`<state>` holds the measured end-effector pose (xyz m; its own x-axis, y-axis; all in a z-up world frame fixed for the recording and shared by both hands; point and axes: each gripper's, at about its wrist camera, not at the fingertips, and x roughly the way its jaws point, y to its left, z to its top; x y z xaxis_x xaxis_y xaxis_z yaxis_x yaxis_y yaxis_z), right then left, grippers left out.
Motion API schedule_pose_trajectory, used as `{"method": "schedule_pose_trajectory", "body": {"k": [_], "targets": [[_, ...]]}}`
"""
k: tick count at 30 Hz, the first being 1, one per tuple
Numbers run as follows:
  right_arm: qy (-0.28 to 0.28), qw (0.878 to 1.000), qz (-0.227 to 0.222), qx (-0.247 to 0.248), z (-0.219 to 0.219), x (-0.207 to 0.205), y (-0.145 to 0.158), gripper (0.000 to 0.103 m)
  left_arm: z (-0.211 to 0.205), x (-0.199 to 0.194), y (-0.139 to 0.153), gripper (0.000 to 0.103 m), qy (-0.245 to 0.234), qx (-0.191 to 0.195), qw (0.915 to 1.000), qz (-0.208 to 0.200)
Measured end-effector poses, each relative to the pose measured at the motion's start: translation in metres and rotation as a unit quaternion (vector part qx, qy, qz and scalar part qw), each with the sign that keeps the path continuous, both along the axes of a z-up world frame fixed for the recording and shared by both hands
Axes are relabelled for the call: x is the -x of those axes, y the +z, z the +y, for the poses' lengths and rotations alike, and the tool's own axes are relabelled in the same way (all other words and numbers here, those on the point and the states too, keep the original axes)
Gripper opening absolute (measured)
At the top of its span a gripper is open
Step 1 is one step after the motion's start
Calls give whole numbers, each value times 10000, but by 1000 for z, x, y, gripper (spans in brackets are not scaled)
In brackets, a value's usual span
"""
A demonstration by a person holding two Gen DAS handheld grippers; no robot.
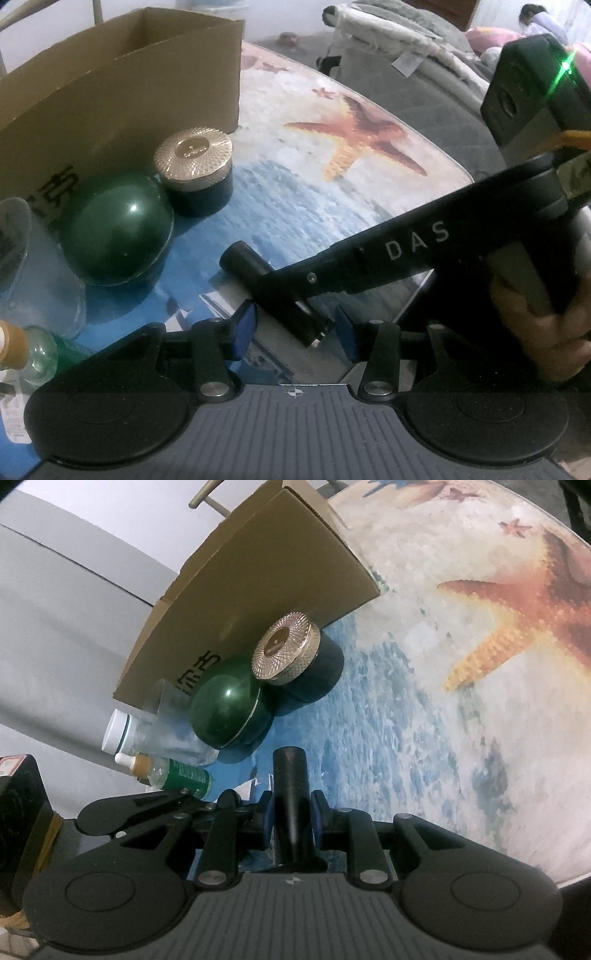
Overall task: Organize rigid objects
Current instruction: 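Lift the black cylinder into the box and release it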
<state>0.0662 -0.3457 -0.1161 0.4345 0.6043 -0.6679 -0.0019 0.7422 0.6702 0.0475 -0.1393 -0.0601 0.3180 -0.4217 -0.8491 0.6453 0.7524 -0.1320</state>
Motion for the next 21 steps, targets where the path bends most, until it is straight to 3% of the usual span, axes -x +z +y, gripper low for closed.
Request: {"method": "schedule_pose_trajectory", "body": {"k": [4, 9, 16, 21], "targets": [[-122, 9999, -30, -87, -4, 4, -1, 22, 0, 2, 1, 38, 46, 42, 10000, -9], [-278, 9993, -226, -84, -7, 15, 13, 23, 2, 12, 14, 35, -35, 207, 9995, -225], [-301, 9944, -1003, 118, -1, 18, 81, 23, 12, 25, 69, 35, -60, 430, 9928, -1115], [101, 9848, -1727, 183, 28, -28, 143, 23, 42, 2, 122, 35, 280, 476, 9820, -1807]]}}
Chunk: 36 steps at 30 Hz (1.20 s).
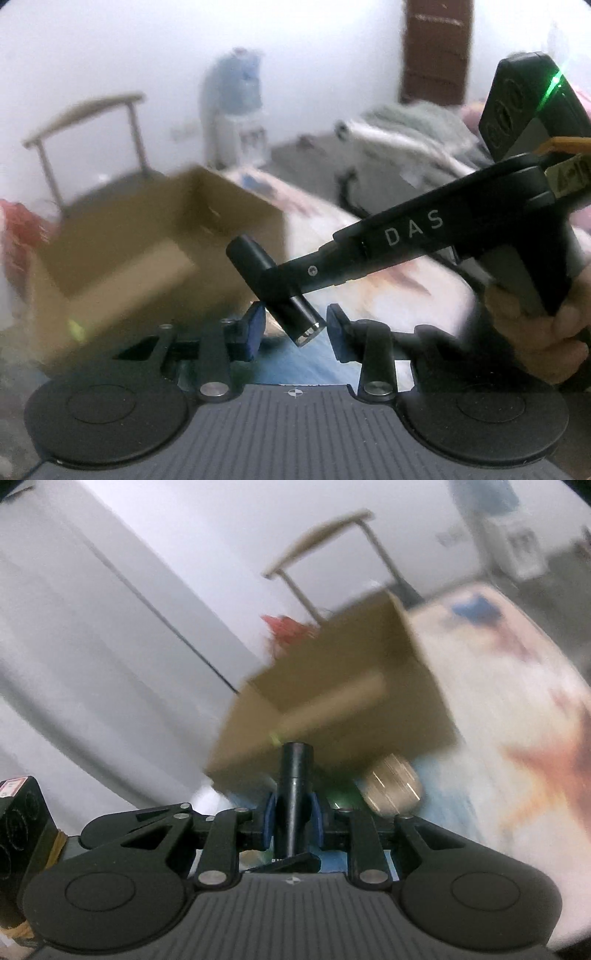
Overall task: Organize rigid objects
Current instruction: 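Lift the black cylinder into the box and release it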
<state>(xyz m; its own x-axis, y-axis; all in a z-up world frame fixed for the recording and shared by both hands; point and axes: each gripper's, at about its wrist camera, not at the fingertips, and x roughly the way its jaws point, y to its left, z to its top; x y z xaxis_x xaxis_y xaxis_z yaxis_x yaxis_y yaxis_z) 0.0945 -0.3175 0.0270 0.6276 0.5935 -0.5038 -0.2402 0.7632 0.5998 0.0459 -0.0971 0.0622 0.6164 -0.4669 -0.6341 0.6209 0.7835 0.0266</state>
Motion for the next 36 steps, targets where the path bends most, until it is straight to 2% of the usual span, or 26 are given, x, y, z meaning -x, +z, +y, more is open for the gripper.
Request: {"method": "schedule_pose_trajectory", "body": {"k": [3, 6, 10, 14, 16, 19, 22, 27, 31, 36], "targets": [[328, 9994, -92, -15, 28, -49, 19, 23, 23, -30, 19, 35, 330, -45, 9994, -95], [615, 9980, 145, 73, 63, -109, 21, 23, 49, -77, 23, 35, 719, -134, 9972, 156], [861, 9919, 918, 143, 101, -186, -12, 23, 71, -142, 2, 35, 1160, -316, 9892, 840], [846, 9847, 1504, 251, 126, -240, -48, 23, 92, -195, -23, 35, 1464, -443, 9780, 1420], [809, 9820, 1694, 213, 134, -259, -63, 23, 96, -212, -33, 35, 1571, -580, 9739, 1534], [763, 9789, 1887, 177, 143, -276, -77, 23, 103, -227, -43, 37, 1747, -754, 9702, 1497], [699, 9796, 1847, 360, 149, -280, -76, 23, 106, -222, -40, 41, 1838, -726, 9712, 1331], [621, 9848, 1615, 168, 132, -263, -60, 23, 105, -199, -16, 44, 1831, -559, 9760, 1037], [583, 9912, 1188, -22, 101, -220, -31, 23, 103, -171, 8, 48, 1744, -361, 9816, 692], [495, 9972, 444, -335, 38, -124, 5, 23, 107, -105, 44, 55, 1513, 70, 9881, 278]]}}
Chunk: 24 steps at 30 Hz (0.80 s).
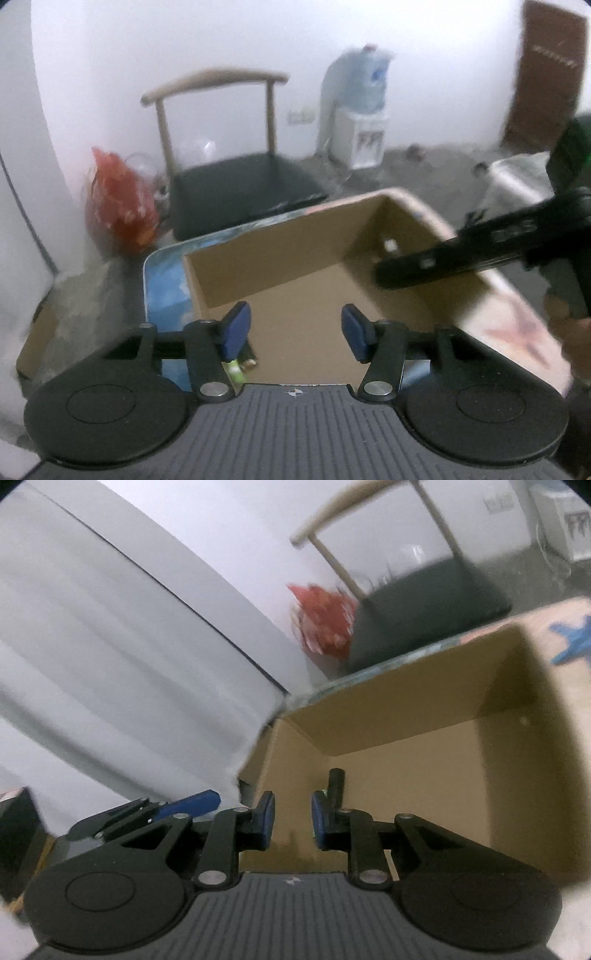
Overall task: Organize rigid objects
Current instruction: 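Lift the black cylinder into the box and release it, then move the right tool back and grasp the black key fob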
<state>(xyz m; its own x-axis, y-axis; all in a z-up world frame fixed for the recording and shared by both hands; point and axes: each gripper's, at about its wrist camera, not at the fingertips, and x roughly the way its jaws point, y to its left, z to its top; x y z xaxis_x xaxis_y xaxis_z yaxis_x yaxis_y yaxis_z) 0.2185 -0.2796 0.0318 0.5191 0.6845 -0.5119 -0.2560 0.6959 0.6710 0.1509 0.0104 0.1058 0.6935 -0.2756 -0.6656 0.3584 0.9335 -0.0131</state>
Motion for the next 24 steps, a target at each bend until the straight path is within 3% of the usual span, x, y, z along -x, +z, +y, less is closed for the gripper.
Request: {"method": "schedule_pose_trajectory", "body": {"k": [5, 9, 12, 16, 19, 24], "targets": [[-168, 9985, -528, -7, -36, 99, 4, 27, -1, 64, 2, 59, -258, 357, 9989, -139], [-311, 9989, -339, 129, -44, 152, -34, 42, -11, 102, -29, 60, -463, 498, 9971, 351], [-320, 9994, 101, 98, -35, 165, -81, 42, -20, 116, -63, 59, -570, 689, 9925, 832], [-410, 9973, 601, 43, -24, 166, -128, 42, -38, 122, -105, 59, -670, 641, 9861, 1378], [-419, 9961, 781, -37, -23, 165, -148, 42, -54, 122, -130, 58, -856, 592, 9792, 1740], [-355, 9950, 923, -139, -23, 167, -164, 38, -72, 111, -148, 57, -1000, 591, 9754, 1872]]}}
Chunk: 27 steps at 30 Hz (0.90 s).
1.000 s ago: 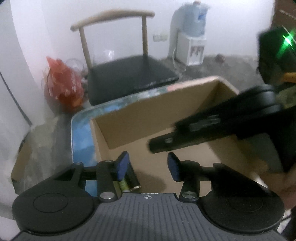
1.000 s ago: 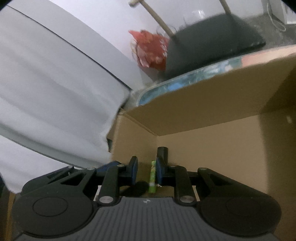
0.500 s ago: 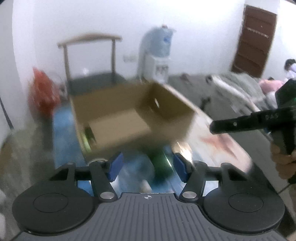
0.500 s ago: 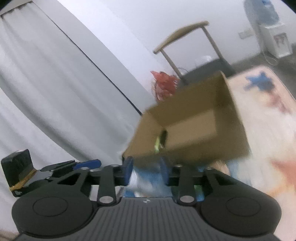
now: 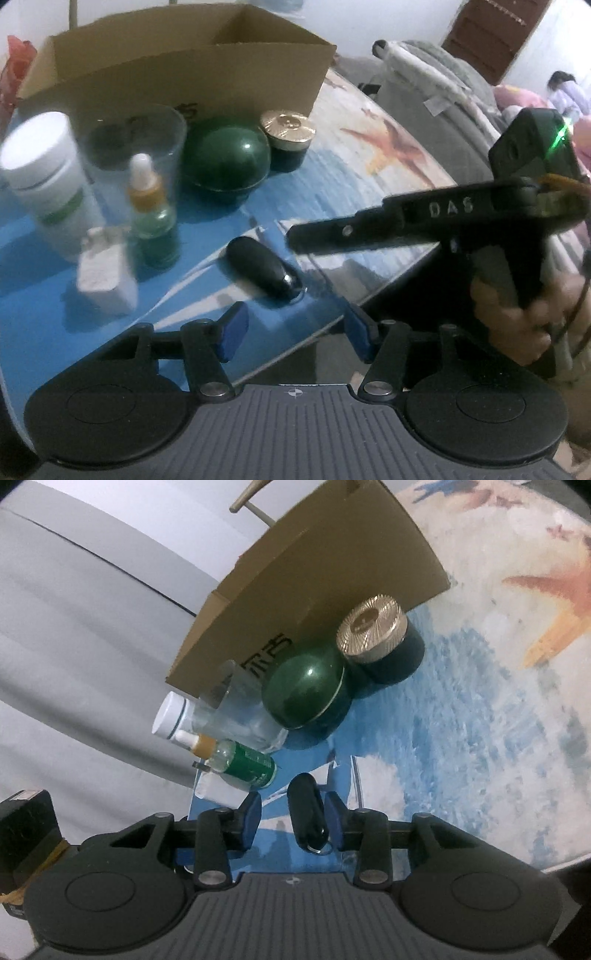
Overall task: Organize rigid objects
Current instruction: 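Move the right tool back and grasp the black key fob, then carry the key fob into the box and open the right tool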
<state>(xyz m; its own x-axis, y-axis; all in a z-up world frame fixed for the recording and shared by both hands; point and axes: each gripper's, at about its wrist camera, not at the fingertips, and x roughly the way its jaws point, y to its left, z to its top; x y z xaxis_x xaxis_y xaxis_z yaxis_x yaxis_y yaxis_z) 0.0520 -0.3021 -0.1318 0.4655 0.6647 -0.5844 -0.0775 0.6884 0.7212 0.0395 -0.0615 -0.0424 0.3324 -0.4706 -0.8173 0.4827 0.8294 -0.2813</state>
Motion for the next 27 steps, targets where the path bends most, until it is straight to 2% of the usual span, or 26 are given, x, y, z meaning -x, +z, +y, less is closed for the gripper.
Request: {"method": "schedule_pose_trajectory", "body": {"k": [7, 11, 19, 27], "targets": [[65, 9997, 200, -116, 0, 0, -10, 34, -2, -5, -21, 57, 33, 60, 9996, 287], [59, 9990, 304, -320, -1, -2, -20, 27, -2, -8, -21, 58, 69, 68, 9997, 223], [90, 9977, 190, -649, -3, -1, -20, 25, 3, -14, -22, 56, 171, 107, 9995, 228], [77, 9973, 303, -659, 5, -8, -28, 21, 2, -17, -21, 33, 232, -94, 9996, 93]]}}
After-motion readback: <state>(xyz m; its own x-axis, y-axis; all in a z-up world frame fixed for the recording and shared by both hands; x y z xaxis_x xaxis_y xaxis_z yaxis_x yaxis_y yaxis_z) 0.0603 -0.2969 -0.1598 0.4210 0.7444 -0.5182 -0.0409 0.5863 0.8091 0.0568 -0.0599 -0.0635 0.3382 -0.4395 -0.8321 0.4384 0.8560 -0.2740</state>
